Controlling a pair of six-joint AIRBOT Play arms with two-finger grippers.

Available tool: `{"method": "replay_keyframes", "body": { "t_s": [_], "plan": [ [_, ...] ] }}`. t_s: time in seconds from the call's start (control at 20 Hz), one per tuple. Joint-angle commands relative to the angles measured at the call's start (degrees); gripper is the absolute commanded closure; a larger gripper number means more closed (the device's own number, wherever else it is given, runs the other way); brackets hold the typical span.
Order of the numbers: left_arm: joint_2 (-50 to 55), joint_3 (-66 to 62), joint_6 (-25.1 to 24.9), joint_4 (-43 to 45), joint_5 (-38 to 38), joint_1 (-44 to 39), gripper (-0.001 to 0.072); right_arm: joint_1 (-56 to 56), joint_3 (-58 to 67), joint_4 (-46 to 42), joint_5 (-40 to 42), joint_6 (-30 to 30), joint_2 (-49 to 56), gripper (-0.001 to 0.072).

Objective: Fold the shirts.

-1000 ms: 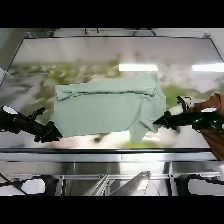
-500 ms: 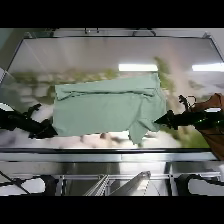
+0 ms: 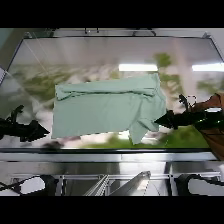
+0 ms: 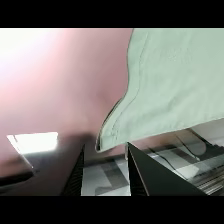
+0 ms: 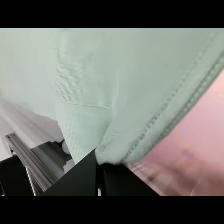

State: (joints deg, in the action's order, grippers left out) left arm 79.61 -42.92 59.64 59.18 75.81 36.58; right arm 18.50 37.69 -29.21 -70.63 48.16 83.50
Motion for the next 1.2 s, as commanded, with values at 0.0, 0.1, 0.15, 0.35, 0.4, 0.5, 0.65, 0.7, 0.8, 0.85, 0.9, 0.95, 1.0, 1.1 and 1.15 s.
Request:
{"method": "replay_keyframes", "body": {
  "t_s": [0.0, 0.1, 0.15, 0.35, 0.4, 0.5, 0.65, 0.7, 0.8, 0.85, 0.9, 0.95, 1.0, 1.1, 1.15],
  "plan": [
    [5.0, 3.0, -2.4, -4.3, -4.3, -2.3, 0.0414, 0.0, 0.0, 1.0, -0.6, -0.2, 0.0, 0.0693],
    [7.6, 3.0, -3.5, -7.2, -4.3, -4.9, 0.0414, 0.0, 0.0, 1.5, -1.1, -0.2, 0.0, 0.0692],
    [8.2, 2.9, -4.9, -10.1, -4.6, -6.0, 0.0415, 0.0, 0.0, 1.4, -1.7, -0.3, 0.0, 0.0692],
    [6.3, 1.2, -8.8, -16.7, -3.8, -7.5, 0.0688, 0.5, 0.0, 1.4, -5.7, -0.8, -0.1, 0.0693],
    [4.9, 0.5, -8.7, -16.5, -2.6, -6.9, 0.0687, 1.6, 0.1, 1.1, -8.1, -1.5, -0.1, 0.0693],
    [1.6, -1.6, -5.4, -11.8, -1.1, -3.8, 0.0686, 5.8, 1.0, 0.6, -12.4, -1.4, -0.1, 0.0693],
    [-1.6, -3.8, -2.8, -6.3, 2.7, 2.5, 0.0683, 14.1, 1.5, 1.3, -14.2, -0.2, -1.5, 0.0693],
    [-2.2, -3.8, -2.8, -6.9, 3.5, 3.9, 0.0683, 15.5, 1.4, 1.3, -14.6, -0.1, -1.9, 0.0693],
    [-2.7, -3.8, -3.5, -6.7, 5.1, 5.1, 0.0682, 15.8, 1.5, 1.4, -16.0, -0.2, -2.2, 0.0693],
    [-2.7, -3.8, -3.7, -6.5, 5.9, 5.1, 0.0683, 15.8, 1.5, 1.4, -16.5, -0.2, -2.2, 0.0693],
    [-2.7, -3.8, -3.7, -6.4, 6.2, 5.1, 0.0682, 15.8, 1.5, 1.5, -16.4, -0.2, -2.2, 0.0693],
    [-2.7, -3.8, -3.7, -7.1, 6.3, 5.1, 0.0682, 15.8, 1.5, 2.2, -16.4, -0.2, -2.2, 0.0693],
    [-2.7, -3.9, -4.1, -8.8, 6.5, 5.1, 0.0682, 15.8, 1.5, 4.2, -16.4, -0.3, -2.2, 0.0693],
    [-2.6, -6.2, -4.7, -12.5, 6.6, 5.0, 0.0682, 15.3, 2.1, 10.6, -16.0, -2.4, -2.2, 0.0693],
    [-2.0, -8.4, -4.7, -14.4, 6.8, 4.9, 0.0682, 14.5, 3.5, 12.4, -14.4, -2.3, -2.1, 0.0693]
  ]
}}
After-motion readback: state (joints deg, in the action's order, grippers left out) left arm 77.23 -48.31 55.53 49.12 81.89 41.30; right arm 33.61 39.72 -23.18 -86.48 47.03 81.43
